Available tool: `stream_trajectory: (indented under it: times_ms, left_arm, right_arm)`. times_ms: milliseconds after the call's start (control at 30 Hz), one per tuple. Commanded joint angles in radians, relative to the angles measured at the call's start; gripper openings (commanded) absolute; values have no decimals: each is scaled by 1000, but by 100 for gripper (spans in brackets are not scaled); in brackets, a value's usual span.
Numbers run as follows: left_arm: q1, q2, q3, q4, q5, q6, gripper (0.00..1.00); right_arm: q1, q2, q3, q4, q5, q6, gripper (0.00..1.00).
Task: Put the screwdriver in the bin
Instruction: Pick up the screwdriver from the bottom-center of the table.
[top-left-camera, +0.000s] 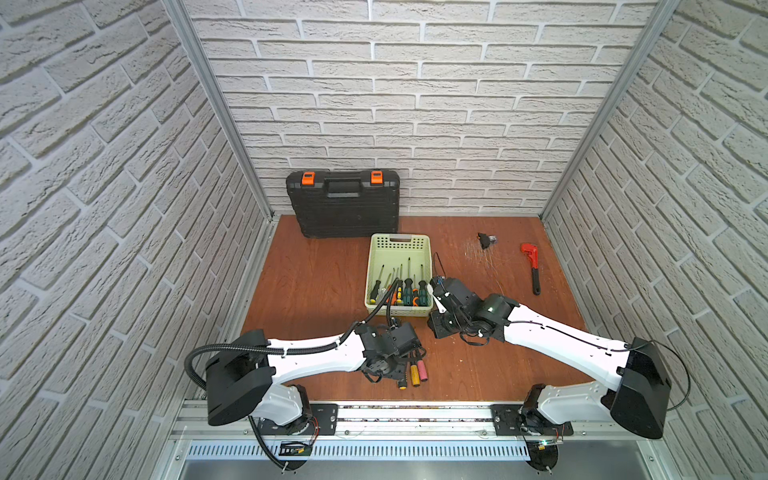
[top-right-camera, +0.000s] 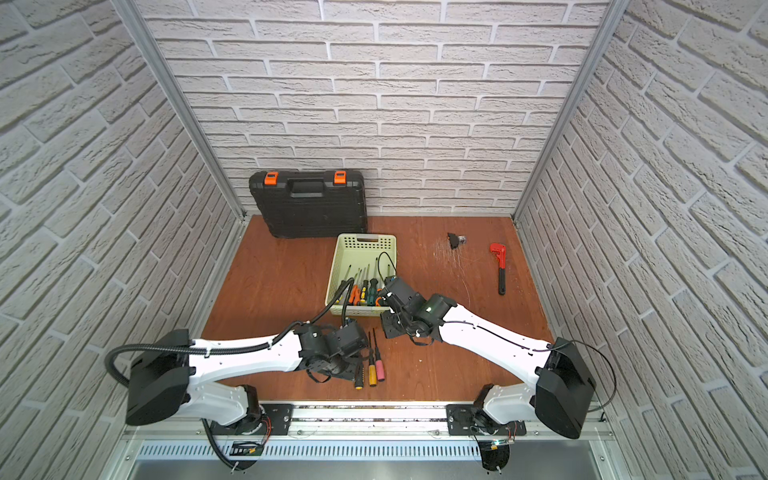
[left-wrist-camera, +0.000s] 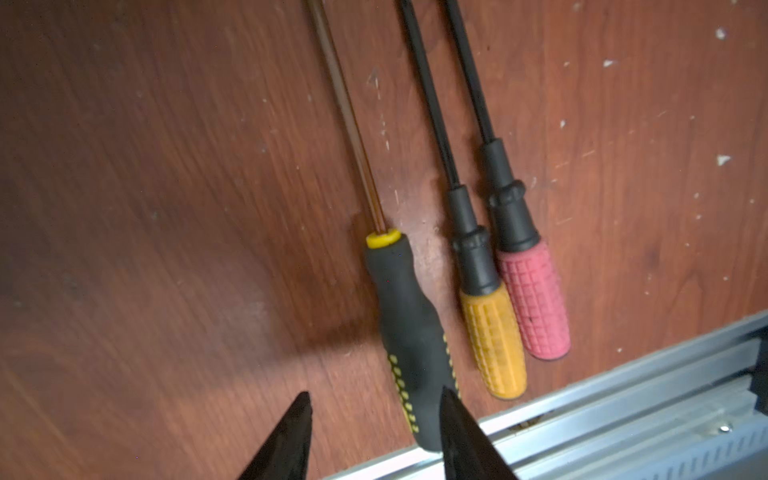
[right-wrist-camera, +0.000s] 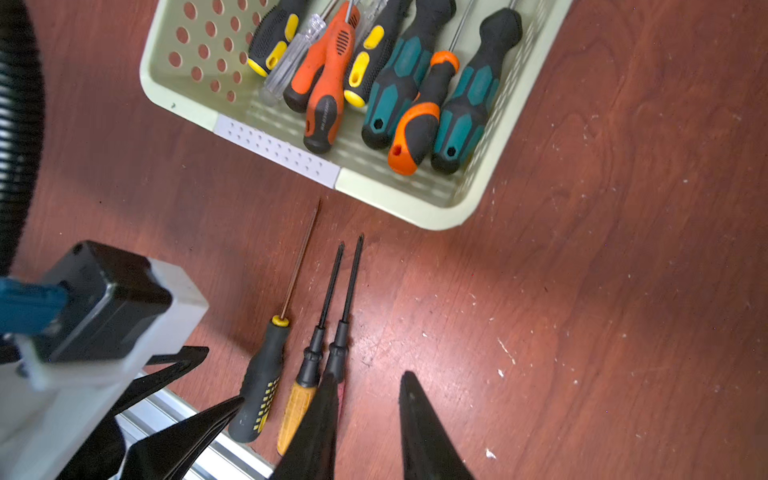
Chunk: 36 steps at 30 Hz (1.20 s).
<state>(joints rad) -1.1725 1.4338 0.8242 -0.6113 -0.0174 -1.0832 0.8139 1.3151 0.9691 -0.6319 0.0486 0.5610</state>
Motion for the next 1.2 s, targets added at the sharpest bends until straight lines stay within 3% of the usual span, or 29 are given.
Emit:
stream_trajectory:
  times_ms: [0,733,867,1033,1167]
  left_arm:
    - [-5,29,35,37,-13,-20,50]
    - [-7,149,14,43,-29,-50,38]
    - [-8,134,5,34,-37,-47,30]
    - [-7,85,-6,-16,-59,-60,12]
    - [-6,-4,6,-116,-104,-87,8]
  right_arm:
    - [5,-50,-30,23,23,32,28]
    - [5,-108,-71,37,51,69,28]
    - [5,-104,-75,44,50,69,28]
    - [5,-91,-76,62,43,68,28]
    - [5,-79,-79,79,39,71,27]
